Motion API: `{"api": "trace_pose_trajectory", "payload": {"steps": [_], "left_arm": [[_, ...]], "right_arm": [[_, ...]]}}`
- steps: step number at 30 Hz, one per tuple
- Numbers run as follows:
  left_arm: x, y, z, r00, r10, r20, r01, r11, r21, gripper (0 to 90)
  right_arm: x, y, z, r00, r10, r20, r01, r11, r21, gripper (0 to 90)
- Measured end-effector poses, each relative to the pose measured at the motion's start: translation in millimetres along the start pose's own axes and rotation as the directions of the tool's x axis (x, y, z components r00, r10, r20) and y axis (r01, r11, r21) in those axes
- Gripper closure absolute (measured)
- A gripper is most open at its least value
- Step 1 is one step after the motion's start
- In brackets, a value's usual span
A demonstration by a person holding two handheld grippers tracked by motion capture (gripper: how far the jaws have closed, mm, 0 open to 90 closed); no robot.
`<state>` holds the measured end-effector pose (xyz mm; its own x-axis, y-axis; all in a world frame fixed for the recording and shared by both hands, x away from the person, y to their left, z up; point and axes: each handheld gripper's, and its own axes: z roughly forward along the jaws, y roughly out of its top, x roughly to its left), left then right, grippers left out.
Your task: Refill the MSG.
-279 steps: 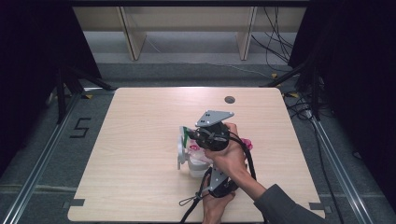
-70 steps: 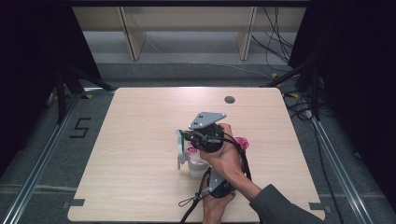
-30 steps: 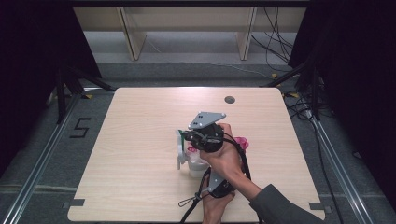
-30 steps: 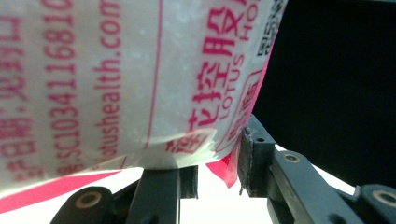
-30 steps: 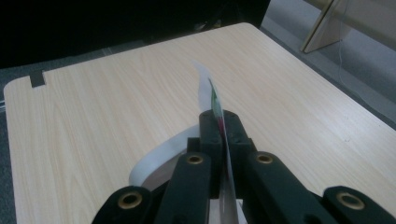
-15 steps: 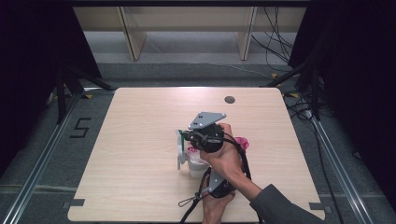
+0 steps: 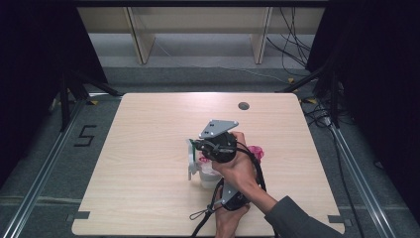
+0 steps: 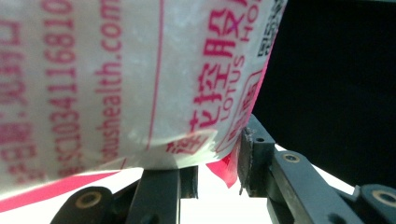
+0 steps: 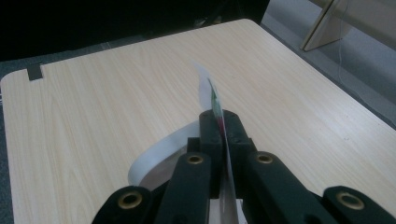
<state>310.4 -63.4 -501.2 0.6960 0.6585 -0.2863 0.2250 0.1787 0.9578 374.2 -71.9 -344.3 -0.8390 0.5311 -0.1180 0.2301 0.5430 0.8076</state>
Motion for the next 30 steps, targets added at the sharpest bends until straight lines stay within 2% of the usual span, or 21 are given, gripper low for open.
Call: {"api": "trace_pose_trajectory", "payload": {"steps": [2,4,9,10,12,13,14,15,16,17,18,19,20,22,23,24,25,27,28,29,30], "left_arm": [[1.4,0.2,-0.3,1.0000,0.007,0.005,-0.007,1.0000,0.003,71.6],[1.5,-0.5,0.0,0.9999,0.010,0.004,-0.010,0.9999,0.009,71.6],[2.3,-0.2,-0.5,0.9999,0.010,0.004,-0.010,0.9999,0.010,71.6],[1.8,-0.4,0.9,0.9995,0.003,0.033,-0.004,1.0000,0.004,71.6],[1.7,0.7,-0.3,0.9992,0.004,0.039,-0.004,1.0000,0.008,71.6],[2.9,1.0,-1.3,0.9998,0.016,0.010,-0.016,0.9999,0.007,71.6],[2.7,0.7,-1.4,0.9999,0.011,0.005,-0.011,0.9999,0.008,71.7],[2.5,0.2,0.3,0.9994,0.007,0.033,-0.007,1.0000,0.005,71.7],[1.8,0.2,0.5,0.9994,0.001,0.036,-0.001,1.0000,0.002,71.7],[1.3,0.5,0.1,0.9993,0.000,0.038,0.000,1.0000,0.005,71.6],[2.4,1.1,-0.6,0.9994,0.016,0.030,-0.017,0.9998,0.006,71.6],[2.6,0.9,-1.4,0.9999,0.013,0.004,-0.013,0.9999,0.006,71.6],[2.3,0.6,-1.2,0.9999,0.009,0.005,-0.009,0.9999,0.006,71.6],[0.9,0.2,0.4,0.9993,-0.004,0.038,0.004,1.0000,0.003,71.6],[1.0,0.6,0.1,0.9993,-0.003,0.038,0.002,1.0000,0.003,71.6],[1.8,0.9,-0.5,0.9993,0.006,0.037,-0.006,1.0000,0.005,71.7],[2.9,1.2,-1.5,0.9998,0.017,0.005,-0.017,0.9998,0.006,71.7],[1.7,0.4,-0.9,1.0000,0.006,0.003,-0.006,1.0000,0.004,71.7],[1.7,0.5,0.3,0.9995,0.005,0.031,-0.005,1.0000,0.001,71.6],[1.6,0.9,-1.0,1.0000,0.008,0.002,-0.008,1.0000,0.001,71.6],[2.2,1.1,-1.3,0.9999,0.011,0.005,-0.011,0.9999,0.004,71.6]], "right_arm": [[-0.4,0.5,-1.5,0.9997,0.025,0.005,-0.025,1.000,-0.011,89.9],[-1.2,0.2,-0.4,1.0000,0.000,0.000,0.000,1.000,-0.001,89.9],[-0.3,0.5,0.7,1.0000,0.005,0.001,-0.005,1.000,-0.002,89.9],[1.2,0.2,1.2,0.9999,0.013,0.008,-0.013,1.000,0.005,89.9],[1.3,1.0,1.2,0.9999,0.010,0.008,-0.010,1.000,0.000,89.9],[-0.1,1.8,-0.1,1.0000,0.008,0.001,-0.008,1.000,-0.004,89.9],[-0.4,1.8,0.2,1.0000,0.001,-0.004,-0.001,1.000,-0.008,89.9],[1.4,1.2,0.4,0.9997,0.022,0.004,-0.022,1.000,-0.001,89.9],[0.7,1.0,1.6,1.0000,-0.008,0.002,0.008,1.000,0.005,89.9],[1.1,1.4,1.3,1.0000,-0.003,-0.001,0.003,1.000,0.009,89.9],[1.3,1.4,1.4,0.9999,0.009,0.012,-0.009,1.000,-0.006,89.9],[0.2,2.0,-0.2,0.9999,0.013,0.002,-0.013,1.000,0.002,89.9],[-0.7,2.0,0.5,1.0000,0.002,-0.002,-0.002,1.000,-0.003,89.9],[0.8,1.2,1.7,1.0000,-0.005,0.002,0.005,1.000,0.007,89.9],[3.0,1.2,1.9,0.9999,0.013,0.006,-0.014,1.000,0.010,89.9],[1.6,1.8,1.2,1.0000,0.007,0.002,-0.007,1.000,0.004,89.9],[0.3,2.1,0.9,1.0000,0.000,0.005,0.000,1.000,-0.008,89.9],[0.7,1.7,0.9,0.9999,0.011,0.007,-0.011,1.000,-0.003,89.9],[0.6,1.6,1.5,1.0000,-0.004,0.004,0.004,1.000,0.004,89.9],[2.0,1.8,0.7,0.9999,0.013,0.000,-0.013,1.000,0.012,89.9],[0.8,1.9,1.5,1.0000,0.000,0.008,0.000,1.000,-0.007,89.9]]}}
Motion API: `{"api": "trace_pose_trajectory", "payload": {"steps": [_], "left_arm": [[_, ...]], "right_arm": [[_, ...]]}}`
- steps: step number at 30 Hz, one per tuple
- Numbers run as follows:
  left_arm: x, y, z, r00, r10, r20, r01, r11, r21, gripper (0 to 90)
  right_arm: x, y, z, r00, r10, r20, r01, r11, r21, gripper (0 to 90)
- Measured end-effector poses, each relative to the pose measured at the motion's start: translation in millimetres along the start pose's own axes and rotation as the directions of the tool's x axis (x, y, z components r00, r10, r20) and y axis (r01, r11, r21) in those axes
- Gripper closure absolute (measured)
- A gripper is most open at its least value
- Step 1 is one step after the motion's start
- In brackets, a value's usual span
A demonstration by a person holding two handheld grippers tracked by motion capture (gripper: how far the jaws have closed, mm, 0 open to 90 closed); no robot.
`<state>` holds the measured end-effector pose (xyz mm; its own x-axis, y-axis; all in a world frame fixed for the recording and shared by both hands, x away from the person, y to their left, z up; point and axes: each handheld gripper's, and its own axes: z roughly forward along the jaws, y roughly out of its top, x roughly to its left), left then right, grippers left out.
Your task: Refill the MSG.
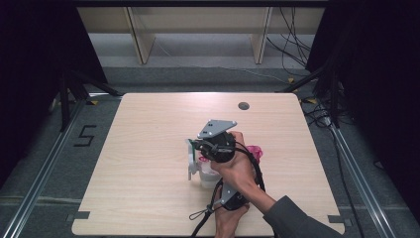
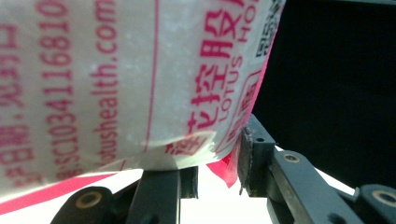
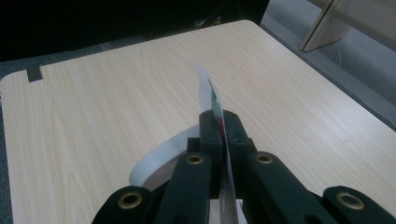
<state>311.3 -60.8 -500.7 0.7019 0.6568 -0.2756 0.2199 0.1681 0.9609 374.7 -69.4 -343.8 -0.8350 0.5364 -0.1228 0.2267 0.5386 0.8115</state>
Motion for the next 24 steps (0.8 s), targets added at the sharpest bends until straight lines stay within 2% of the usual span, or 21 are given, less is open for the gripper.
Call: {"api": "trace_pose_trajectory", "payload": {"steps": [2,3,4,6,10,11,14,16,17,18,19,20,21,22,23,24], "left_arm": [[0.0,-0.7,0.3,1.0000,-0.005,-0.002,0.005,1.0000,0.000,71.7],[0.2,-0.5,0.7,1.0000,-0.004,0.008,0.004,1.0000,-0.002,71.6],[0.0,-0.3,0.1,1.0000,-0.006,-0.001,0.006,1.0000,-0.004,71.6],[0.2,0.0,-0.1,0.9999,-0.011,-0.003,0.011,0.9999,-0.007,71.7],[0.2,-0.2,0.1,1.0000,-0.006,-0.001,0.006,1.0000,-0.004,71.7],[0.1,-0.2,0.1,1.0000,-0.004,-0.002,0.004,1.0000,-0.001,71.7],[0.0,-0.2,0.2,1.0000,-0.006,-0.003,0.006,1.0000,-0.003,71.6],[0.9,0.3,-0.4,1.0000,0.002,-0.004,-0.002,1.0000,0.001,71.7],[0.5,-0.2,0.0,1.0000,-0.004,-0.002,0.004,1.0000,0.001,71.6],[0.4,-0.6,1.5,0.9996,-0.006,0.029,0.006,1.0000,0.002,71.7],[-0.8,-0.8,1.6,0.9992,-0.016,0.035,0.016,0.9999,0.000,71.6],[-0.8,-0.5,1.5,0.9992,-0.017,0.035,0.017,0.9998,-0.002,71.6],[0.3,0.0,0.7,0.9995,-0.007,0.032,0.007,1.0000,0.001,71.6],[1.4,0.1,0.0,0.9999,0.005,0.009,-0.005,1.0000,0.004,71.7],[1.3,-0.5,0.0,1.0000,0.000,-0.002,0.000,1.0000,0.004,71.6],[0.8,-0.8,0.4,1.0000,-0.005,-0.003,0.005,1.0000,0.002,71.6]], "right_arm": [[-0.8,-0.3,0.6,1.0000,-0.006,-0.005,0.006,1.000,-0.002,89.9],[-0.2,-0.5,0.1,1.0000,-0.002,-0.006,0.002,1.000,0.012,89.9],[1.2,-0.3,-0.2,0.9999,0.012,-0.007,-0.012,1.000,0.014,89.9],[-1.0,0.2,-0.3,1.0000,-0.009,0.002,0.009,1.000,-0.010,89.9],[1.0,0.3,-0.6,0.9999,0.014,-0.008,-0.013,1.000,0.013,89.9],[0.5,0.1,0.2,1.0000,0.008,0.000,-0.008,1.000,0.001,89.9],[1.2,0.0,0.5,0.9996,0.029,-0.004,-0.029,0.999,0.020,89.9],[0.1,1.0,-0.8,0.9997,0.024,-0.007,-0.024,1.000,0.012,89.9],[0.4,0.9,-0.7,0.9996,0.025,-0.009,-0.025,1.000,0.014,89.9],[0.1,0.0,1.5,1.0000,0.000,0.000,0.000,1.000,0.009,89.9],[1.2,-0.4,2.4,1.0000,0.000,0.002,0.000,1.000,0.022,89.9],[0.3,0.0,2.8,0.9999,-0.013,-0.003,0.013,1.000,0.019,89.9],[0.0,0.2,1.8,1.0000,0.000,-0.002,0.001,1.000,0.016,89.9],[-1.1,0.7,-0.1,0.9998,0.021,-0.005,-0.021,1.000,0.007,89.9],[-1.5,0.4,0.5,0.9999,0.014,-0.003,-0.014,1.000,-0.004,89.9],[-1.3,0.2,0.2,0.9999,0.012,-0.006,-0.012,1.000,0.010,89.9]]}}
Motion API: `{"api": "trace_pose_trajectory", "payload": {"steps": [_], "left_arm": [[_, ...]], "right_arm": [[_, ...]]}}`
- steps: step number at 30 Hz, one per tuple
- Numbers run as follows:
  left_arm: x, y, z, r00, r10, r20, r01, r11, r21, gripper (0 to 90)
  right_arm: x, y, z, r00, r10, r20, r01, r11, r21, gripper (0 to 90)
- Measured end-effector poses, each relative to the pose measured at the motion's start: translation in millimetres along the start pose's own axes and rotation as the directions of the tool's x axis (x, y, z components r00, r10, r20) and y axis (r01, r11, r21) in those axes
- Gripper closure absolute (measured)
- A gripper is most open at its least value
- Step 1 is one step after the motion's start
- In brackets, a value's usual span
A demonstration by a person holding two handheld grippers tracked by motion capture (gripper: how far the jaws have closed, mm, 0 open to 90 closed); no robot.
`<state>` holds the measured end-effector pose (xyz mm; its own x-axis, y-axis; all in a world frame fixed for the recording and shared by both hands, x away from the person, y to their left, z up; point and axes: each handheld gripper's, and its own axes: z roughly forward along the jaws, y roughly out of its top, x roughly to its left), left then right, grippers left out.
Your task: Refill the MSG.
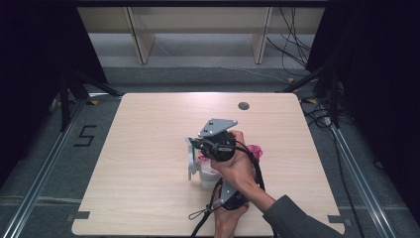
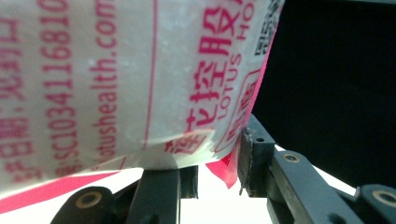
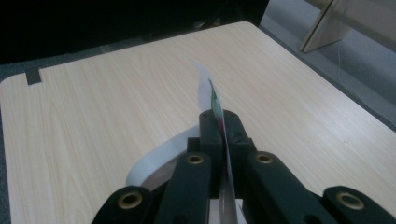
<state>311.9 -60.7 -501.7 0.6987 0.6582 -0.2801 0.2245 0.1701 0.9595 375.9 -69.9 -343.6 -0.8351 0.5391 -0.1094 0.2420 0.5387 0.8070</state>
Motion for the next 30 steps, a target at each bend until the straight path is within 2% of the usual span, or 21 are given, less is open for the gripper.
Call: {"api": "trace_pose_trajectory", "payload": {"steps": [5,6,8,10,13,14,16,17,18,19,20,22,23,24,25,30], "left_arm": [[0.5,0.0,-0.3,1.0000,0.008,-0.002,-0.008,1.0000,0.004,71.6],[-0.3,-0.2,0.3,1.0000,-0.002,-0.004,0.002,1.0000,-0.005,71.6],[-0.7,-0.8,0.5,0.9994,0.027,-0.023,-0.027,0.9996,0.004,71.6],[0.2,-1.7,0.5,0.9981,0.048,-0.039,-0.047,0.9987,0.017,71.4],[3.0,-3.0,0.2,0.9978,0.049,-0.045,-0.048,0.9984,0.032,71.4],[3.1,-3.5,0.3,0.9977,0.050,-0.046,-0.049,0.9982,0.035,71.4],[2.7,-5.0,1.2,0.9977,0.049,-0.047,-0.047,0.9982,0.036,71.4],[5.4,-4.8,-1.3,0.9943,0.087,-0.061,-0.082,0.9937,0.076,71.4],[5.6,-5.6,-1.2,0.9939,0.091,-0.063,-0.086,0.9930,0.082,71.3],[5.9,-6.1,-1.0,0.9940,0.091,-0.060,-0.086,0.9925,0.087,71.3],[4.2,-7.1,0.7,0.9964,0.065,-0.054,-0.062,0.9962,0.062,71.2],[4.8,-8.0,1.3,0.9962,0.065,-0.058,-0.061,0.9956,0.071,71.0],[7.2,-8.3,0.0,0.9939,0.088,-0.066,-0.081,0.9918,0.099,70.6],[8.1,-9.0,0.1,0.9938,0.091,-0.064,-0.084,0.9911,0.103,70.4],[8.2,-9.7,0.5,0.9937,0.091,-0.065,-0.084,0.9908,0.107,70.2],[8.7,-11.4,0.4,0.9932,0.093,-0.069,-0.084,0.9892,0.120,68.5]], "right_arm": [[0.3,-0.6,-0.9,0.9998,0.018,0.001,-0.018,1.000,-0.007,89.9],[0.2,-0.7,-1.2,0.9999,0.017,-0.001,-0.017,1.000,-0.009,90.0],[0.4,-1.2,-1.9,0.9998,0.021,-0.005,-0.021,1.000,-0.012,89.9],[-2.1,-1.0,-3.6,1.0000,0.002,-0.006,-0.002,1.000,-0.030,90.0],[-3.9,-2.0,-9.5,0.9995,0.031,-0.009,-0.032,0.998,-0.051,90.0],[-6.0,-2.2,-11.3,0.9998,0.016,-0.012,-0.017,0.998,-0.060,90.0],[-7.3,-3.5,-15.1,0.9997,0.024,-0.011,-0.025,0.998,-0.065,90.0],[-8.2,-4.1,-17.2,0.9996,0.024,-0.015,-0.025,0.998,-0.062,90.0],[-8.7,-4.6,-18.8,0.9995,0.028,-0.012,-0.029,0.998,-0.063,90.0],[-9.1,-5.4,-21.9,0.9991,0.040,-0.013,-0.041,0.998,-0.056,90.0],[-9.9,-6.1,-22.9,0.9992,0.035,-0.019,-0.036,0.998,-0.061,90.0],[-12.4,-7.1,-27.0,0.9995,0.029,-0.016,-0.030,0.997,-0.071,90.0],[-13.4,-7.7,-28.7,0.9994,0.031,-0.019,-0.032,0.997,-0.070,90.0],[-14.7,-8.7,-31.1,0.9992,0.034,-0.019,-0.036,0.997,-0.068,90.0],[-14.2,-9.8,-32.8,0.9983,0.057,-0.014,-0.058,0.996,-0.071,90.0],[-19.0,-13.9,-42.5,0.9987,0.046,-0.021,-0.048,0.996,-0.078,90.0]]}}
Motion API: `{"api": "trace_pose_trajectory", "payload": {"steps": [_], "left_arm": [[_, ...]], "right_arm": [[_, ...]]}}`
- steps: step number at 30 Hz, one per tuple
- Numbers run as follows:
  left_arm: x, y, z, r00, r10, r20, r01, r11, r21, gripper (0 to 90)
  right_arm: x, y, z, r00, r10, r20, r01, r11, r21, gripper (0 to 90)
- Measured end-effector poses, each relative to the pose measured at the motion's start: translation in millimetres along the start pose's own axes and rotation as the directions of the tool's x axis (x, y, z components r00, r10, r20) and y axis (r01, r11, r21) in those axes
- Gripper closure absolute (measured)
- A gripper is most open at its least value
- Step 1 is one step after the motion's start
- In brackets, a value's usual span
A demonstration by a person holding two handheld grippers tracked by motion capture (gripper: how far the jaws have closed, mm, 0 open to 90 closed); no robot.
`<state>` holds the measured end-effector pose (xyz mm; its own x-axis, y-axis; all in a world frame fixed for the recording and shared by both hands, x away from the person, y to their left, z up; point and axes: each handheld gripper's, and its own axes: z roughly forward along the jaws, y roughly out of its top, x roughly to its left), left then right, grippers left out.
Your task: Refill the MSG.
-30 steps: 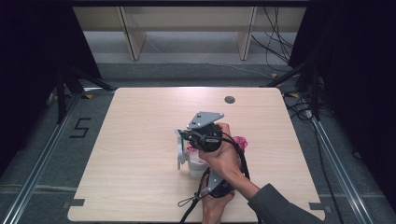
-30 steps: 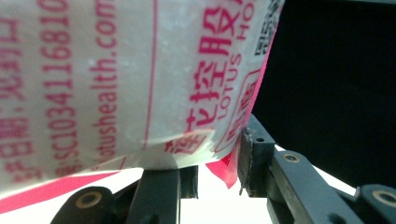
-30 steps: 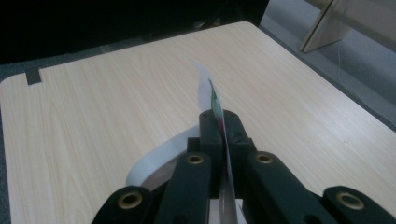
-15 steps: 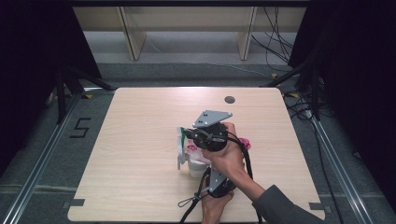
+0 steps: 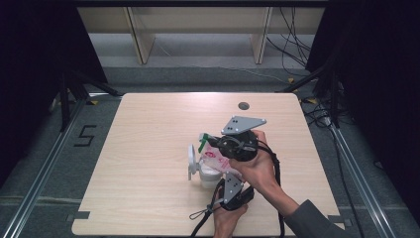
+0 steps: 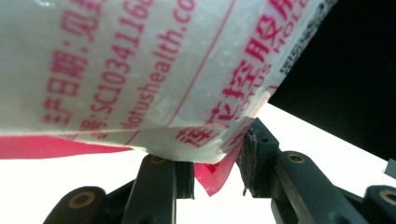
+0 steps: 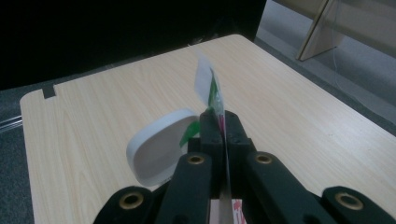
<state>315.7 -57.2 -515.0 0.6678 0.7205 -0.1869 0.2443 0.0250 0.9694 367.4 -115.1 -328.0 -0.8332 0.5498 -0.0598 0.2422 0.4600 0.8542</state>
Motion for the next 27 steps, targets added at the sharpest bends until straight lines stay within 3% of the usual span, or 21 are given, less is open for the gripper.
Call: {"api": "trace_pose_trajectory", "payload": {"steps": [3,9,12,15,22,24,25,27], "left_arm": [[1.5,-0.4,-1.3,0.9997,0.021,-0.011,-0.020,0.9995,0.025,67.2],[3.1,-0.2,-2.0,0.9996,0.012,-0.024,-0.011,0.9994,0.034,64.2],[2.4,-0.8,-2.1,0.9992,0.020,-0.035,-0.018,0.9983,0.055,61.5],[2.2,-1.8,-0.3,0.9996,0.010,-0.026,-0.009,0.9979,0.064,57.5],[3.1,-3.5,0.4,0.9998,-0.003,-0.020,0.005,0.9944,0.105,46.9],[2.1,-4.3,-0.4,0.9997,-0.006,-0.023,0.009,0.9933,0.115,44.2],[1.6,-4.3,-0.8,0.9998,-0.003,-0.021,0.006,0.9927,0.120,43.0],[1.6,-3.7,-2.7,0.9997,0.004,-0.025,-0.001,0.9908,0.135,40.9]], "right_arm": [[-2.8,-2.4,-6.9,1.0000,-0.002,0.001,0.002,1.000,-0.015,90.0],[-11.3,-10.8,-24.0,0.9987,0.050,-0.011,-0.051,0.997,-0.063,90.0],[-18.2,-18.0,-32.6,0.9977,0.068,0.005,-0.067,0.993,-0.100,90.0],[-20.1,-26.8,-39.6,0.9921,0.126,-0.005,-0.125,0.985,-0.117,90.0],[-27.0,-42.7,-46.6,0.9861,0.165,-0.023,-0.166,0.971,-0.171,90.0],[-29.9,-47.8,-47.4,0.9842,0.174,-0.030,-0.177,0.964,-0.198,90.0],[-29.7,-50.4,-48.7,0.9778,0.206,-0.039,-0.209,0.957,-0.199,90.0],[-31.3,-54.6,-51.3,0.9749,0.218,-0.043,-0.223,0.950,-0.218,90.0]]}}
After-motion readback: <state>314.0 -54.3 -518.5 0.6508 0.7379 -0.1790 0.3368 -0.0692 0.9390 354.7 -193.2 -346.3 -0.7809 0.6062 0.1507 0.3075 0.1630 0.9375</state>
